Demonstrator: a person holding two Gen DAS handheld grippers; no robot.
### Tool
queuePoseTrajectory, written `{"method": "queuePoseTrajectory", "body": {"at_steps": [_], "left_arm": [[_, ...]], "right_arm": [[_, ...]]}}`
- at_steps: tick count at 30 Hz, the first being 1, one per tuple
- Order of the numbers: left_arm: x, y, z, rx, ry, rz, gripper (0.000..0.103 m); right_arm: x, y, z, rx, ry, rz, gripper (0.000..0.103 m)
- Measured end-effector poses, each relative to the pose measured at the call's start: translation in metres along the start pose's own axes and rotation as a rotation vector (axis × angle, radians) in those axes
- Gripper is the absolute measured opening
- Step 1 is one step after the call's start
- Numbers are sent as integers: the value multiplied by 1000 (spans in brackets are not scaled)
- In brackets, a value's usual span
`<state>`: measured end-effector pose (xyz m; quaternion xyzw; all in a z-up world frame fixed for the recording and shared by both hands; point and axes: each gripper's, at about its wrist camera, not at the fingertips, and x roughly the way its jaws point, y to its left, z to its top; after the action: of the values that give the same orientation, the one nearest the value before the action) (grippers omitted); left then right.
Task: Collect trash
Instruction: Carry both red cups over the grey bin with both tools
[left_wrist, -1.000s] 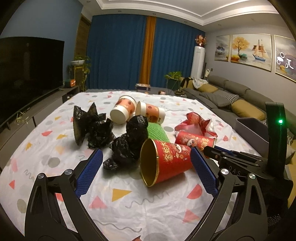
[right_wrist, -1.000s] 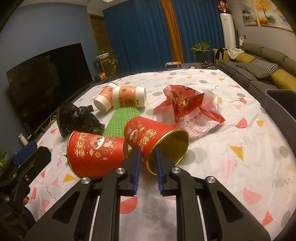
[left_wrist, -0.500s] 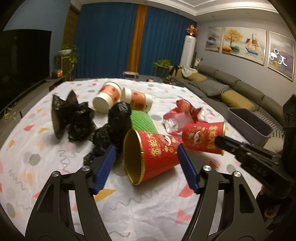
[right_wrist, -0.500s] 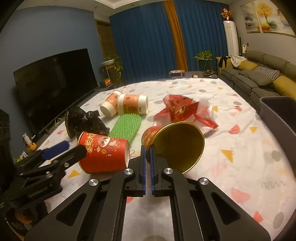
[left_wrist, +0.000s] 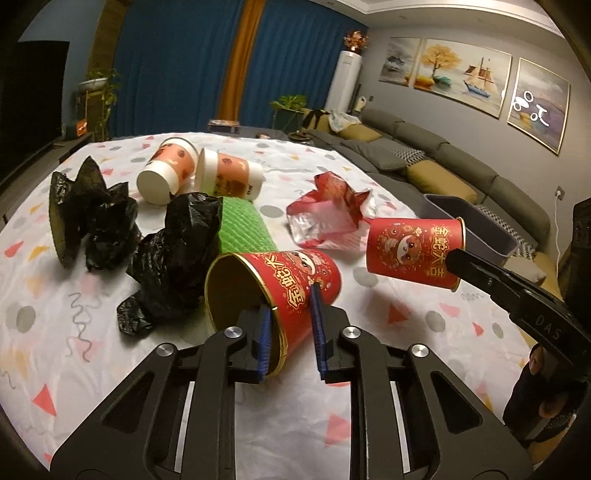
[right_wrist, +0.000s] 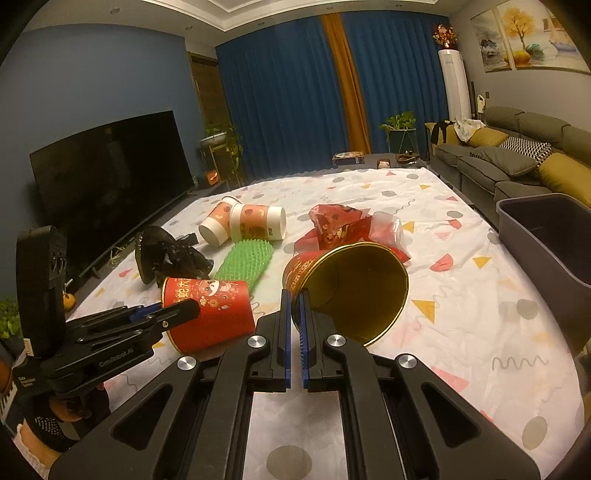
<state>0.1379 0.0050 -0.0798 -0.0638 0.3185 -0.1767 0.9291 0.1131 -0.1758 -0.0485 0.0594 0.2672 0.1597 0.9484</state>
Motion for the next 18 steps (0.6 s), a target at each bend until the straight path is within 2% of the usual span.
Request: {"method": "queuePoseTrajectory", "body": {"at_steps": [3, 7, 14, 18], "left_arm": [[-1, -7, -1, 12, -4, -14, 2], [-11, -16, 0, 9, -38, -40, 2], [-44, -28, 5, -1, -113, -134, 2], [-52, -36, 11, 7, -139, -147, 2]], "right_arm": [[-5, -1, 0, 1, -7, 0, 5], [-15, -3, 1, -8, -24, -6, 5], [-33, -10, 2, -12, -58, -26, 5], [-41, -15, 3, -5, -75, -37, 5]]}}
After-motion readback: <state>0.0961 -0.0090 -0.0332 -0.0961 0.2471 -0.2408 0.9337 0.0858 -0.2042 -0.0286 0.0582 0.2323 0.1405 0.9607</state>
